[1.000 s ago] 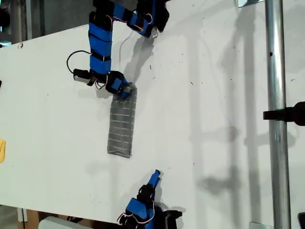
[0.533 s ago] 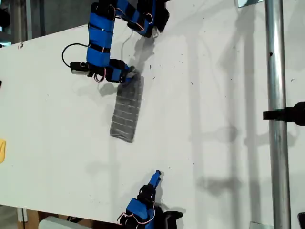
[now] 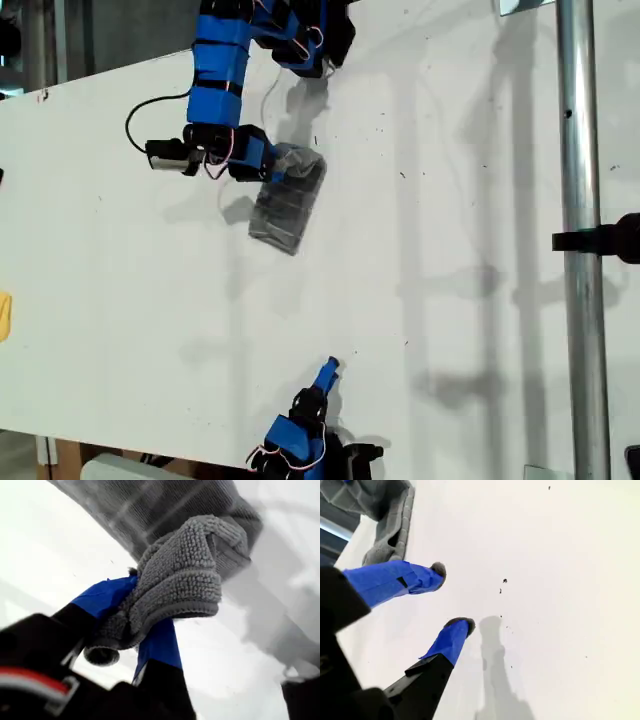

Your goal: Grasp corners of a towel and fold twice.

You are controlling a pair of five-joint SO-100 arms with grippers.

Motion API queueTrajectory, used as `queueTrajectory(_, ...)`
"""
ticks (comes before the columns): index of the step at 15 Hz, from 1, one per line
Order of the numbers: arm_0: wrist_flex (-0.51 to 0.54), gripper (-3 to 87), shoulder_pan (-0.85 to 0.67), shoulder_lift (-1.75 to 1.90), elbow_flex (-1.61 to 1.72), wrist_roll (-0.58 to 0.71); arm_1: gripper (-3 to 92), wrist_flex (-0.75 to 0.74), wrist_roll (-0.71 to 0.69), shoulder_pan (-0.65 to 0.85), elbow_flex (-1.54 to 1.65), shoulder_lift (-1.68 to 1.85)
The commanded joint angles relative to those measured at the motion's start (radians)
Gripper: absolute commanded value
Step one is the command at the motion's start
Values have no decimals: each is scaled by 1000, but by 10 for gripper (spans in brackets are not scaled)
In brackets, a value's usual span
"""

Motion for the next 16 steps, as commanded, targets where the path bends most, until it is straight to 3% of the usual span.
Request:
queueTrajectory(1,6,167,9,8,8,-15,-2,-265,-67,23,-109,-181)
queueTrajectory(3,6,169,0,8,8,-11,55,-414,-114,40,-153,-296)
queueTrajectory(5,6,168,5,8,8,-18,285,-480,-130,52,-172,-308)
queueTrajectory(6,6,168,5,8,8,-21,515,-503,-175,66,-189,-304)
queueTrajectory(7,6,169,3,8,8,-21,579,-537,-201,80,-183,-258)
queueTrajectory(8,8,170,0,8,8,-20,583,-607,-244,101,-155,-176)
queueTrajectory(10,17,169,-14,8,8,-28,552,-675,-334,152,-110,2)
queueTrajectory(11,21,170,-18,8,8,-43,458,-669,-367,175,-60,81)
queueTrajectory(13,25,192,-23,8,8,-77,58,-617,-351,216,176,334)
queueTrajectory(14,26,191,-23,8,8,-92,-3,-551,-295,224,339,525)
queueTrajectory(15,26,191,-23,8,8,-81,-3,-479,-232,216,518,755)
queueTrajectory(16,28,191,-28,8,8,3,-3,-397,-153,176,690,1012)
